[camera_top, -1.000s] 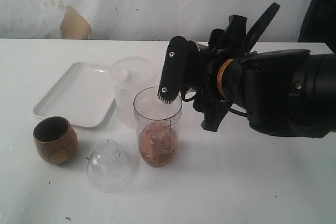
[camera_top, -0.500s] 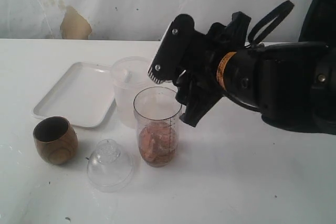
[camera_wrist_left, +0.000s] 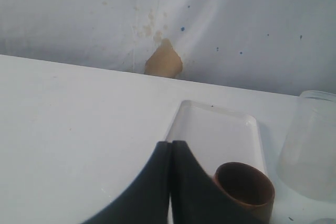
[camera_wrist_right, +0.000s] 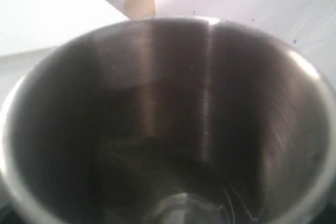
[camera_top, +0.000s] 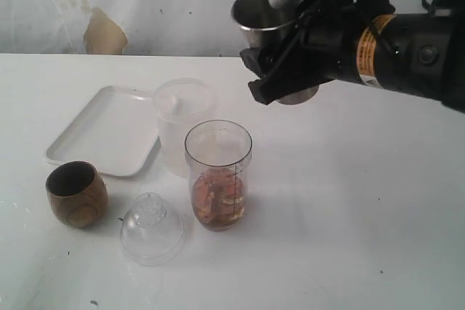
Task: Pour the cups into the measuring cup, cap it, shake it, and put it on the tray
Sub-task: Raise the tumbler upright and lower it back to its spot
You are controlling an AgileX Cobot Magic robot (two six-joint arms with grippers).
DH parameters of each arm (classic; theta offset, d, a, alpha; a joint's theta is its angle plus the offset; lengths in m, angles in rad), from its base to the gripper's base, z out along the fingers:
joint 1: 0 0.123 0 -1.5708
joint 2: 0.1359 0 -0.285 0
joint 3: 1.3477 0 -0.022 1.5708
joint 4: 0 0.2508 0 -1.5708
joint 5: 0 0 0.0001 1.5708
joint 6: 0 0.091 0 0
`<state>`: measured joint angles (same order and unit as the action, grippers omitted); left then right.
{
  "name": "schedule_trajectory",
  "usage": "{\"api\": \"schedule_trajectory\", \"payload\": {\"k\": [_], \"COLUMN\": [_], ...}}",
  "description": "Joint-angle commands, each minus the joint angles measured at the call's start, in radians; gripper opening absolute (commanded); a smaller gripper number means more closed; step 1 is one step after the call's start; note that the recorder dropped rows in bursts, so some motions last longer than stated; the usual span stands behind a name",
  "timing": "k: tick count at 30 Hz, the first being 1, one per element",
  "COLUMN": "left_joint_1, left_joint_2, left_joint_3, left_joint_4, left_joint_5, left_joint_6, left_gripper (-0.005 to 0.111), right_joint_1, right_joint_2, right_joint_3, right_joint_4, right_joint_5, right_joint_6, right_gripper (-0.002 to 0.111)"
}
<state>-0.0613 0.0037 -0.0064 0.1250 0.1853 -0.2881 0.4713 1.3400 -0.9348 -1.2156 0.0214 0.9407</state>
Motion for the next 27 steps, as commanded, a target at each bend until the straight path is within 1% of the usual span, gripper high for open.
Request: {"api": "schedule_trajectory", "payload": {"k": [1,5,8,11,15,18,20,27], "left_joint_1": [0.0,0.0,0.0,0.0,0.0,0.0,0.0,0.0], "left_joint_2": [-0.004,-0.004,-0.004,-0.004,-0.004,-0.004,-0.004,-0.004], "left_joint_3": [0.006,0.006,0.006,0.006,0.006,0.006,0.006,0.006], "left_joint_4": [0.006,0.006,0.006,0.006,0.006,0.006,0.006,0.006], "left_joint_5": [-0.002,-0.002,-0.002,-0.002,-0.002,-0.002,-0.002,-0.002], "left_joint_6": [0.001,0.001,0.001,0.001,0.001,0.001,0.001,0.001], "left_gripper": [0.0,0.0,0.0,0.0,0.0,0.0,0.0,0.0], "right_joint_1": [-0.094,-0.177,-0.23,-0.262,-0.272,-0.272,-0.272,-0.272], "right_joint_2": [-0.005,0.029,0.083,0.146,0.227,0.287,0.333,0.501], "right_joint_3": [-0.001,-0.001,-0.001,0.001,0.037,0.064,0.077,0.075], "right_joint_4": [0.012,0.024,0.13,0.296,0.613,0.767,0.803,0.81], "right_joint_5": [-0.16,-0.297,-0.392,-0.46,-0.631,-0.741,-0.805,-0.973], "right_joint_6": [0.063,0.103,0.08,-0.022,-0.266,-0.404,-0.448,-0.557], "right_gripper": [0.0,0.0,0.0,0.0,0.0,0.0,0.0,0.0]}}
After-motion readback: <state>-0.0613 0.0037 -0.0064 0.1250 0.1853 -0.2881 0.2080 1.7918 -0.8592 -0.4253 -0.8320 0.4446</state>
